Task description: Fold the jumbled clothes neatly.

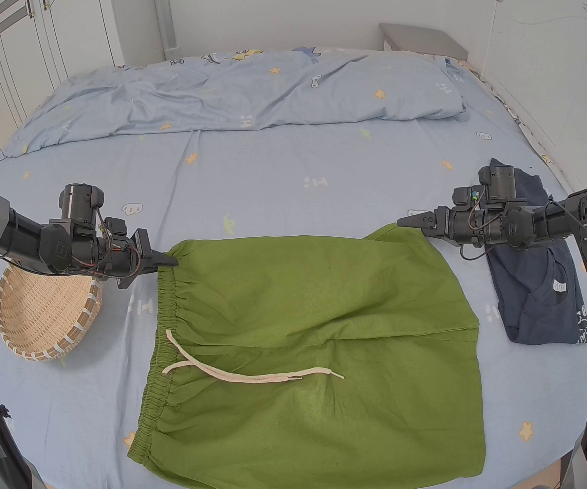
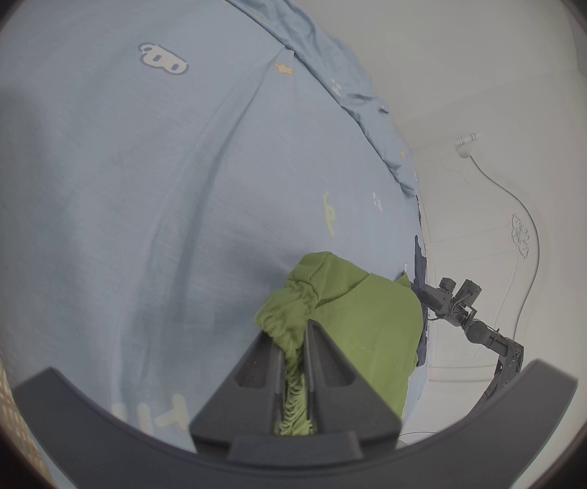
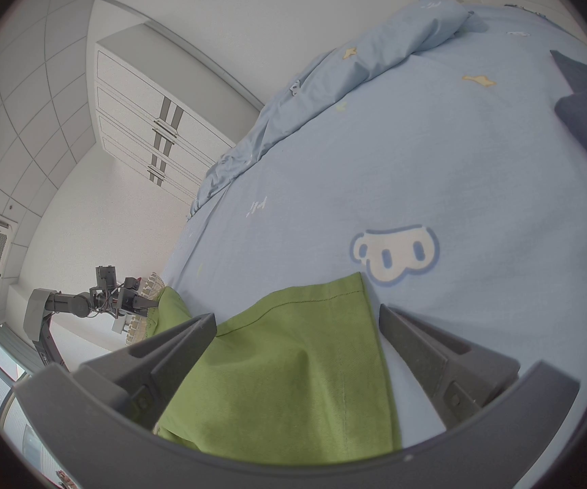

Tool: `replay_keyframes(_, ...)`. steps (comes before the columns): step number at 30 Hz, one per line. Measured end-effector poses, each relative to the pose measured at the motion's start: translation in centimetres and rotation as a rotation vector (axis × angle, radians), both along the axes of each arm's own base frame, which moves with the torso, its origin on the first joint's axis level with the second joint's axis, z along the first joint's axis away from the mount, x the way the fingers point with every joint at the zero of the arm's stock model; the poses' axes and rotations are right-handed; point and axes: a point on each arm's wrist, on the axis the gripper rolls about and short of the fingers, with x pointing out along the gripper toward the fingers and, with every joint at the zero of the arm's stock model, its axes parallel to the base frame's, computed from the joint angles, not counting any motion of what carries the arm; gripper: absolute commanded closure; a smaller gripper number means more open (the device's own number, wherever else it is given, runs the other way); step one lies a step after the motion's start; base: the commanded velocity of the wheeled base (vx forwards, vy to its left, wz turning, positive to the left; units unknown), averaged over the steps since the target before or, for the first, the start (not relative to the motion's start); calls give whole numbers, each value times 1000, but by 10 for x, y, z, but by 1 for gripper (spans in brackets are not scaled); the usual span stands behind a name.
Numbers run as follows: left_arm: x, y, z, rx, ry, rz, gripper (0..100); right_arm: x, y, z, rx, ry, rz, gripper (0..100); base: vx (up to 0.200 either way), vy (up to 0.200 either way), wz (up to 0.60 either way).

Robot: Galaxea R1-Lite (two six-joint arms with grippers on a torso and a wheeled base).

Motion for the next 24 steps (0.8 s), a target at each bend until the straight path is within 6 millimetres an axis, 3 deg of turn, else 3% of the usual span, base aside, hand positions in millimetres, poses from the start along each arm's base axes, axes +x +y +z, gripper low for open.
replay_keyframes(14,0,0,-1,0,1,0,100,1,2,-2,13,16,-2,100,0,0,0)
replay_keyframes(24,5,0,7,1,-29,-1,100,-1,-10,9,21,11,-45,100,0,0,0)
